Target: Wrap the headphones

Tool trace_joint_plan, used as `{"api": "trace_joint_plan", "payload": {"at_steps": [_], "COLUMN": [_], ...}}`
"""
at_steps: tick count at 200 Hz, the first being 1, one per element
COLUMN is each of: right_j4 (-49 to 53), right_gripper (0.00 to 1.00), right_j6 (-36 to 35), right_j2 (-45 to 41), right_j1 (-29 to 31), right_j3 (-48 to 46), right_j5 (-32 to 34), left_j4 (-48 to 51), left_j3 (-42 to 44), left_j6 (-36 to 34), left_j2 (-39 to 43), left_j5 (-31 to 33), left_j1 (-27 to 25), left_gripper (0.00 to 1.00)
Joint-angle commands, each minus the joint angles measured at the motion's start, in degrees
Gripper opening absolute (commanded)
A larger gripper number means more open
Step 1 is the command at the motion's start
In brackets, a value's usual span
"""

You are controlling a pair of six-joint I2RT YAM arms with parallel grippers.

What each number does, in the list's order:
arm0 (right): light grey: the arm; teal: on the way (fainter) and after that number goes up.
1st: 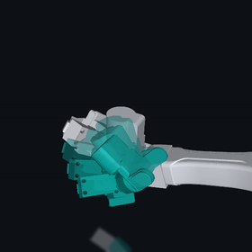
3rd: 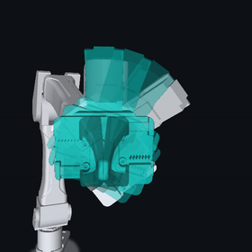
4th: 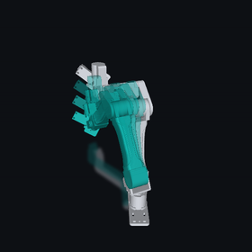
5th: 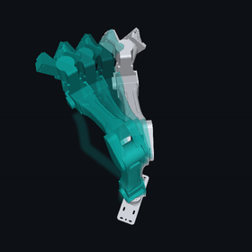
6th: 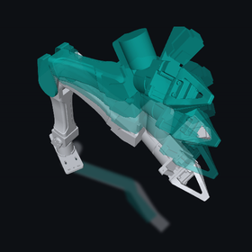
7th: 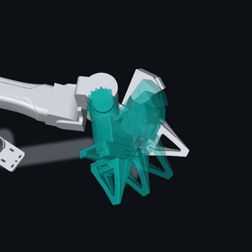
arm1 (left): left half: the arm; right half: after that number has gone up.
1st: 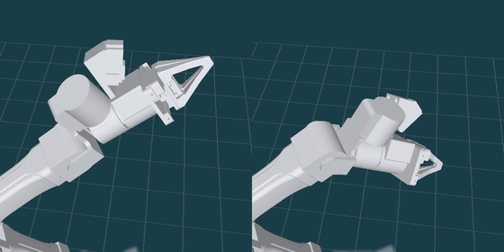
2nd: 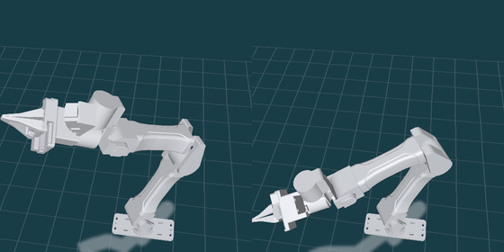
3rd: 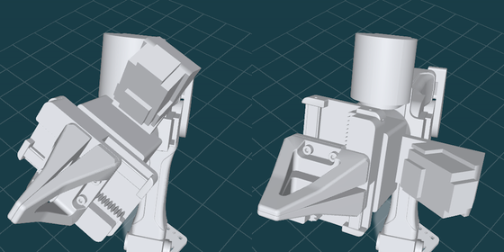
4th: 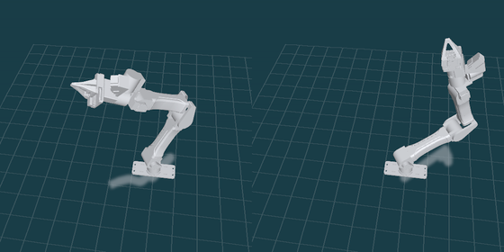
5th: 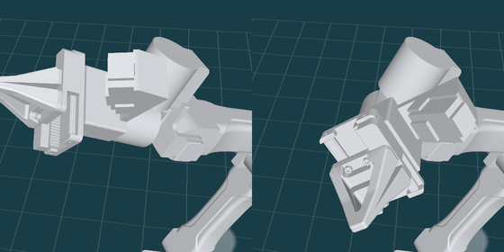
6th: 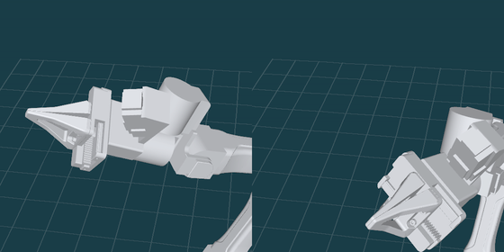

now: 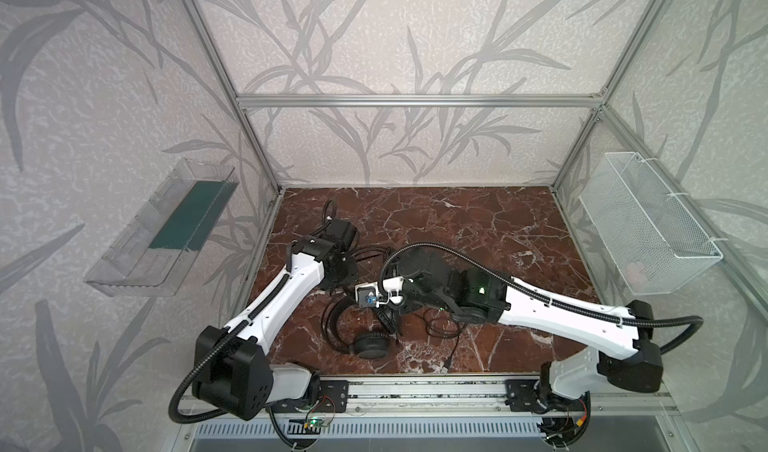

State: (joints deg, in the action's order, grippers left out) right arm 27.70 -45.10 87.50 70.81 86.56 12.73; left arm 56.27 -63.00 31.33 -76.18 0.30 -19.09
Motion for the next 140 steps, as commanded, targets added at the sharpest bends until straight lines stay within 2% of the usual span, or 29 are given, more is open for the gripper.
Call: {"api": "trace_joint_plan", "payload": {"at_steps": [1,86,140], "right_j4": [-5.0,-8.5,-8.3], "right_gripper": [0.0,0.0,0.0], "right_j6": [-5.2,-4.4,0.4], "right_j2": [1.0,5.8,9.9], "right_j1": [-0.8,-11.3,-18.7], "right_j3": [3.1,9.3,14.6], "right_j5": [3.1,-5.6,-14.6], "left_j4": [-1.6,-1.1,-0.8], "left_j3": [-1.7,-2.0,-3.3], "left_j6": [-1.1,-2.5,-3.2], "left_j2": [2.8,6.1,8.4], "left_j5": [-0.8,-2.7,-5.3], "left_j1": [-1.2,-3.4,-5.6], "left_gripper": [0.0,0.0,0.0]}}
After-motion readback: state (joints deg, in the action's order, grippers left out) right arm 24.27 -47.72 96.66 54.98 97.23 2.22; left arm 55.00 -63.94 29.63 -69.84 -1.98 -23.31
